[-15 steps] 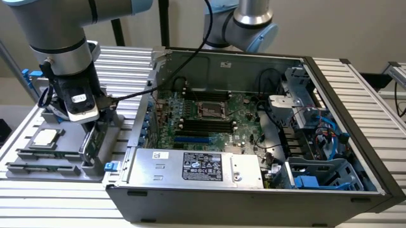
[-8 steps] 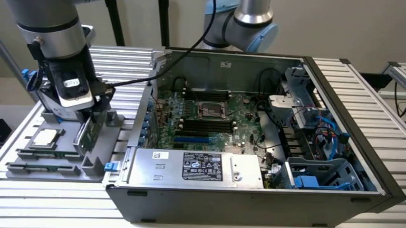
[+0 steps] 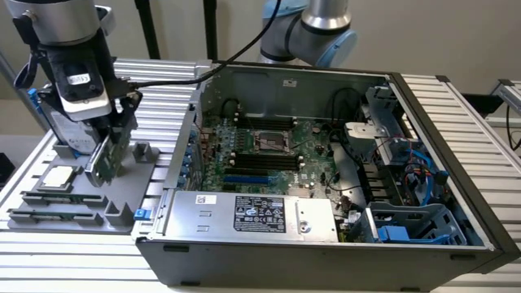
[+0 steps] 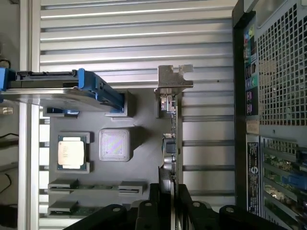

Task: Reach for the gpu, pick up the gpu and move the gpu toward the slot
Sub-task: 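Pick up the gpu and move the gpu toward the slot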

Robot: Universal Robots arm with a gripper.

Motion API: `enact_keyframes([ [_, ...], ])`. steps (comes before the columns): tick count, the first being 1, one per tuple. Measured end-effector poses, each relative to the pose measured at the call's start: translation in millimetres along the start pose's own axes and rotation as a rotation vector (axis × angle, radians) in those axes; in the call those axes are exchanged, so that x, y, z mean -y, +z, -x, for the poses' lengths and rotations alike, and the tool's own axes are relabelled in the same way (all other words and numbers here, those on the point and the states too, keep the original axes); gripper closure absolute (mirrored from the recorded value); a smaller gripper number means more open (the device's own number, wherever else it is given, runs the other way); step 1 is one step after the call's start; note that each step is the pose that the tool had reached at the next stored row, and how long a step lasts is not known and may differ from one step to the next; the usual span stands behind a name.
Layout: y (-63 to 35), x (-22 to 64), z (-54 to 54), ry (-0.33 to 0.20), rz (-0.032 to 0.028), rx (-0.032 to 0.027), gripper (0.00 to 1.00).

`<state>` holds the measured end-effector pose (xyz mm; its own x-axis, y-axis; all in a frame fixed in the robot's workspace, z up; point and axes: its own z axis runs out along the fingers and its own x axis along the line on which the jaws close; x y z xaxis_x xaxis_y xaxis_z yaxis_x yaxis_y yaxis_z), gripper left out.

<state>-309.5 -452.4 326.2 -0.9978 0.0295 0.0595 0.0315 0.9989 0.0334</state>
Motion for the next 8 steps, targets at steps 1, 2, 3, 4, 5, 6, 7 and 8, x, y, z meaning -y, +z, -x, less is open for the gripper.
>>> enact_keyframes([
  [1,-4.4,-0.1,-0.1,-0.001,-0.0002,-0.0002,0.74],
  [2,-9.0,-0.3,0.0,-0.001,-0.0001,-0.0001,0.74],
  [3,-13.5,-0.4,0.1,-0.002,-0.0002,-0.0001,0.74],
  [4,-18.1,-0.6,0.3,-0.003,-0.0003,-0.0002,0.74],
  [5,-22.9,-0.8,0.7,-0.004,-0.0003,-0.0002,0.74],
  [6,-27.4,-1.0,1.2,-0.005,-0.0005,-0.0003,0.74],
  [7,-31.9,-1.2,2.0,-0.007,-0.0004,-0.0002,0.74],
  [8,-36.6,-1.4,3.1,-0.008,-0.0004,-0.0002,0.74],
])
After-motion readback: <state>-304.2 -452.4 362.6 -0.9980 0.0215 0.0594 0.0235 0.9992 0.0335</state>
